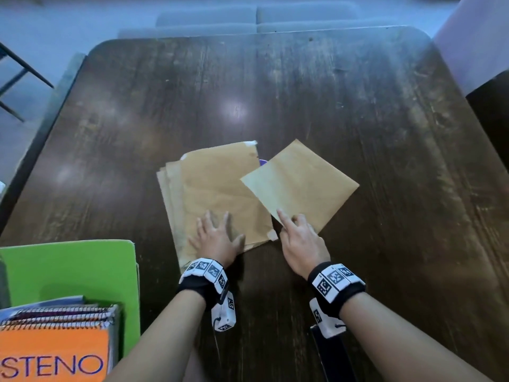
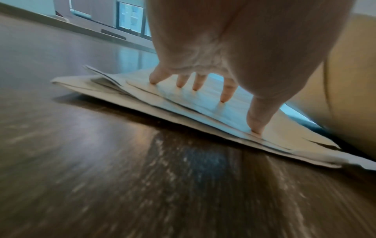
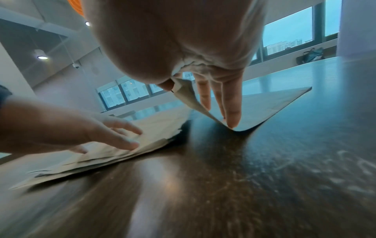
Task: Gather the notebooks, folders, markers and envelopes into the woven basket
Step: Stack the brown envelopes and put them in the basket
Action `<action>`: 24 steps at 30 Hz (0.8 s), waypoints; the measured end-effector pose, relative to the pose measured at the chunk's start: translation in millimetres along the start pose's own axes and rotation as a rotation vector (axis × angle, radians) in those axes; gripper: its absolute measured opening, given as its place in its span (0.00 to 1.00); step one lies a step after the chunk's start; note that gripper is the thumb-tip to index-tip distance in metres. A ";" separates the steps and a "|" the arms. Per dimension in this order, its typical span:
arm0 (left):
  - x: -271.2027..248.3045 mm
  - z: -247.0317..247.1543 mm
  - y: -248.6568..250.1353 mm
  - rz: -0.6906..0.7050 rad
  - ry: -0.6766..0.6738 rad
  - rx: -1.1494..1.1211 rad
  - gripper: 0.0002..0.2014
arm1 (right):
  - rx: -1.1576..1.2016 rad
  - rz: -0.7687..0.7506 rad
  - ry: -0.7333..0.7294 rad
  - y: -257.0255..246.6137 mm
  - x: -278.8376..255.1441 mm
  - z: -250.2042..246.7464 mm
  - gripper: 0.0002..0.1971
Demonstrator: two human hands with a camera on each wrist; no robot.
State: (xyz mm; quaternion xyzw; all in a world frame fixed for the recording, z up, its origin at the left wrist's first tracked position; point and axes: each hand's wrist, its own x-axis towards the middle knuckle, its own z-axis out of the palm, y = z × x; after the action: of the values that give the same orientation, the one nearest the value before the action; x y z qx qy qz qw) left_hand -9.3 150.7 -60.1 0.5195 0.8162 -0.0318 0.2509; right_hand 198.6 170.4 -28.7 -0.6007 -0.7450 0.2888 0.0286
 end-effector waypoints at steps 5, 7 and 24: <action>-8.1 -8.2 7.9 0.070 0.030 -0.234 0.26 | -0.187 -0.158 -0.106 -11.0 -2.9 15.6 0.28; -5.6 -12.6 -1.3 0.021 0.081 -0.485 0.24 | -0.264 -0.162 -0.156 -8.2 -2.8 19.7 0.29; 28.8 -26.4 -21.3 -0.196 0.137 -0.304 0.41 | -0.101 0.291 0.005 -4.3 45.1 20.6 0.44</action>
State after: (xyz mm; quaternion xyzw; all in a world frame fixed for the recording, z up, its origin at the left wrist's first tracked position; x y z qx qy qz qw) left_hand -47.3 173.2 -54.2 0.3947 0.8733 0.1030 0.2662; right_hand 174.4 202.8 -57.6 -0.7037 -0.6635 0.2506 -0.0420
